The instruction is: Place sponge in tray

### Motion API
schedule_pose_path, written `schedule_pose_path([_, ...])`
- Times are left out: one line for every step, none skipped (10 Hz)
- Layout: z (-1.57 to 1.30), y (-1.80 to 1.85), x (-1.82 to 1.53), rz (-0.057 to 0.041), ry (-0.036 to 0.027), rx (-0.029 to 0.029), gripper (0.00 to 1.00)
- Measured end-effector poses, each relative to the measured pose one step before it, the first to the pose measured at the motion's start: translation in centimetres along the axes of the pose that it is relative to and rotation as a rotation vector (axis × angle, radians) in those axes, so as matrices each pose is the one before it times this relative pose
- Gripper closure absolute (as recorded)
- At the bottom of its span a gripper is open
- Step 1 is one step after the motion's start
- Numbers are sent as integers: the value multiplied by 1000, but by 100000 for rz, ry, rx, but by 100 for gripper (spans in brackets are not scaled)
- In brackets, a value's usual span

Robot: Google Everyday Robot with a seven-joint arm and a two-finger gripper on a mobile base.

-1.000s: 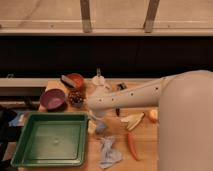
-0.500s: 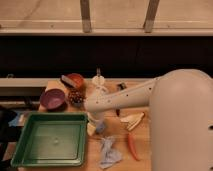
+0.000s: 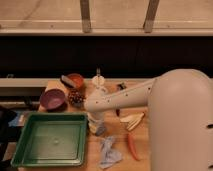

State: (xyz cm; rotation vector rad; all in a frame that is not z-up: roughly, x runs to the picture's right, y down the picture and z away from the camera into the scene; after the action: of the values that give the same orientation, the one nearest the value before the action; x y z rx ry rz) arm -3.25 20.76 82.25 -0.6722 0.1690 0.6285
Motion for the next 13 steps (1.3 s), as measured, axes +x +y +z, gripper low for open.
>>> schedule_pose_path([12, 8, 220, -670, 249, 116, 71])
schedule_pose_path([47, 87, 46, -279, 195, -41, 77])
schedule_pose_path([58, -76, 362, 266, 979, -12, 96])
schedule_pose_path([-148, -894, 523, 2424, 2928, -179, 100])
schedule_pose_path([-284, -1038, 387, 2242, 2252, 8, 100])
schedule_pose_path([-454, -1310, 489, 2427, 1685, 1185, 100])
schedule_pose_path([-679, -1663, 571, 2858, 1442, 1755, 100])
schedule_pose_path([-968, -1660, 522, 2894, 554, 2049, 100])
schedule_pose_path([-1202, -1343, 397, 2489, -173, 1857, 100])
schedule_pose_path([-1108, -993, 238, 2016, -804, 1192, 100])
schedule_pose_path([-2043, -1241, 365, 2167, -2422, 1859, 100])
schedule_pose_path([-1313, -340, 112, 201, -1721, 1018, 100])
schedule_pose_path([-1397, -38, -204, -675, -2358, 1061, 100])
